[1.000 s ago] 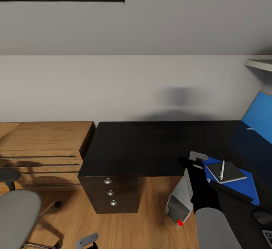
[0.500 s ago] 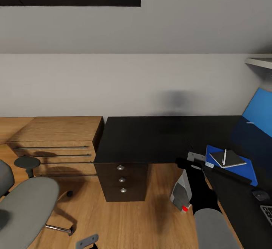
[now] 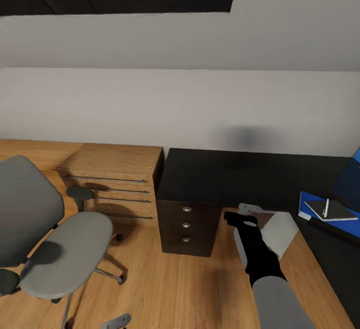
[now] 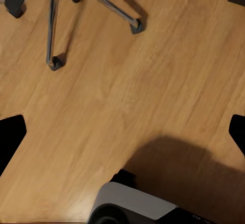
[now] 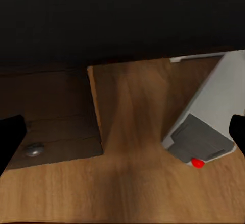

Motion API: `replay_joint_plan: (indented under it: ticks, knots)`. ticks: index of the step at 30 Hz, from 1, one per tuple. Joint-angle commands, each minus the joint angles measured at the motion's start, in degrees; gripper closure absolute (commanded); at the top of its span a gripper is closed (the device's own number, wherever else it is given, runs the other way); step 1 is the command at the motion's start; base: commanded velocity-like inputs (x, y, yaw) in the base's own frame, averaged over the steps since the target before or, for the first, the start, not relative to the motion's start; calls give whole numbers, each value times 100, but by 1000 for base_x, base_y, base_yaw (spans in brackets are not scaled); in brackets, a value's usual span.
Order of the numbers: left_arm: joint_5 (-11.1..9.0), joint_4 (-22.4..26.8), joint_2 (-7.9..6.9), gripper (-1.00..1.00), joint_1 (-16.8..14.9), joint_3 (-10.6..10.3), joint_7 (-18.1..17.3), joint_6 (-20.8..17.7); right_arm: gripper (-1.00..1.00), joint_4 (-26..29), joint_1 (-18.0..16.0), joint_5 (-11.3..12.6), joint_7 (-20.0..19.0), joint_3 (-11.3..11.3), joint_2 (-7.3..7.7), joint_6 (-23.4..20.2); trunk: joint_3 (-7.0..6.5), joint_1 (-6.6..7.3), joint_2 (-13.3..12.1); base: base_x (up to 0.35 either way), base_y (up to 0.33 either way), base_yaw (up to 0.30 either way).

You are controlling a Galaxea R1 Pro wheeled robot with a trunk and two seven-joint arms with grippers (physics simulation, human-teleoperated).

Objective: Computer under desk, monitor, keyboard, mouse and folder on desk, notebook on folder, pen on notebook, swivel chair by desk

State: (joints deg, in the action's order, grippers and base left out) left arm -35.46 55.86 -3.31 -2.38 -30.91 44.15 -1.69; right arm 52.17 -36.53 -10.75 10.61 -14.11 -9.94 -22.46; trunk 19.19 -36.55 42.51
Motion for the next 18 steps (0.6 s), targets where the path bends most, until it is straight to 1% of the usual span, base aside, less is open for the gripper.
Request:
replay_joint_plan:
  ticks: [1,2,4,5,9,12,13,14,15,17,18]
  knots:
    - [-21,6,-5,-100,-8,-26,45,-17,-100,-39,-3,-59,-10,39,-6,24,8,0,7,-65,40,277]
    - [-18,2,-1,-100,-8,-24,47,-17,-100,-143,-3,-59,1,138,-6,177,8,0,7,-42,25,278]
    - [-14,-1,1,-100,-8,-23,48,-16,-100,-229,-3,-59,11,220,-6,339,8,0,7,-30,18,279]
    - [-15,-2,0,-100,-8,-19,49,-16,-100,-289,-3,-59,18,275,-6,485,-10,22,-33,-17,10,279]
    - [-20,-4,-2,-100,-8,-6,50,-16,-100,-368,66,-53,17,335,-6,706,-82,110,-194,-9,6,257]
    - [-21,-7,-3,-100,-8,-4,46,-17,-100,-365,300,-54,14,353,-6,891,-136,175,-314,-3,2,113]
    - [-25,-11,-3,-100,-8,-2,43,-28,-100,-356,636,-62,20,367,-6,1330,-154,197,-354,-1,0,29]
    - [-30,-12,-3,-100,-8,-1,39,-39,-100,-356,773,-75,27,366,-6,1525,-172,219,-394,0,0,19]
    - [-30,-12,-3,-100,-8,-1,39,-39,-100,-356,773,-75,27,366,-6,1525,-190,241,-435,0,0,19]
    - [-44,-19,-3,-100,-9,3,29,-62,-100,-352,1034,-98,33,365,-6,1751,-226,285,-515,0,0,10]
    - [-62,-183,-3,-100,-8,13,-122,-93,-100,-365,1486,-115,27,359,-6,2178,-244,307,-555,0,0,2]
